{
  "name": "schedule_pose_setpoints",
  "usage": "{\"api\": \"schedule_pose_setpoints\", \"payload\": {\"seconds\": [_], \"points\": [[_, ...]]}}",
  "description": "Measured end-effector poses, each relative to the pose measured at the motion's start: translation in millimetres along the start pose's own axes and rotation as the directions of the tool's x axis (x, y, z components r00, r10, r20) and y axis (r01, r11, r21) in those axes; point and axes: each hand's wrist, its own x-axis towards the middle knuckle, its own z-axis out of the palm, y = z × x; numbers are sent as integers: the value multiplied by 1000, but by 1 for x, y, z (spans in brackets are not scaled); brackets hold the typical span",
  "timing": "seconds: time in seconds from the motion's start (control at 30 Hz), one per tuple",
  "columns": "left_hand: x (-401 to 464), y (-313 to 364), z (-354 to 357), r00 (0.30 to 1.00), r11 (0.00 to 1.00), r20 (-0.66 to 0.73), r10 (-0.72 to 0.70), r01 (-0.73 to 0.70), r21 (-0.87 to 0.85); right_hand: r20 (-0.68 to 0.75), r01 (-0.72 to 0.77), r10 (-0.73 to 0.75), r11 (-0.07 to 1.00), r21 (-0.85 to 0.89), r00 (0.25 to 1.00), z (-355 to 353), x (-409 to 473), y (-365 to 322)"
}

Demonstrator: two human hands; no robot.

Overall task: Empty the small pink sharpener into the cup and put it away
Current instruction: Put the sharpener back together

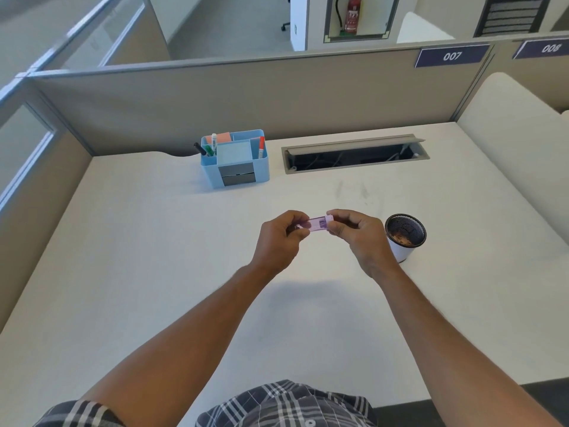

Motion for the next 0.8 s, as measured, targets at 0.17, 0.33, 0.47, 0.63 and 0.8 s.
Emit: {"api": "schedule_pose_setpoints", "payload": {"seconds": [0.17, 0.33, 0.47, 0.63, 0.8], "points": [[0, -8, -8, 1000, 999, 5, -12, 12, 43, -11, -14, 13, 1000, -8, 1000, 13, -1, 7], [0, -23, -27, 997, 975, 80, 0, -18, 220, -35, -55, 54, 998, -30, 998, 36, 0, 18], [0, -37, -41, 995, 930, 86, 54, -81, 358, -28, -68, 66, 996, -53, 997, 57, 1, 22], [1, -61, -59, 999, 923, 29, -15, 3, 384, 12, -76, 79, 983, -167, 997, 85, 9, 33], [16, -84, -86, 997, 879, -75, 8, 28, 475, 67, 5, 27, 899, -439, 997, 111, 22, 61]]}}
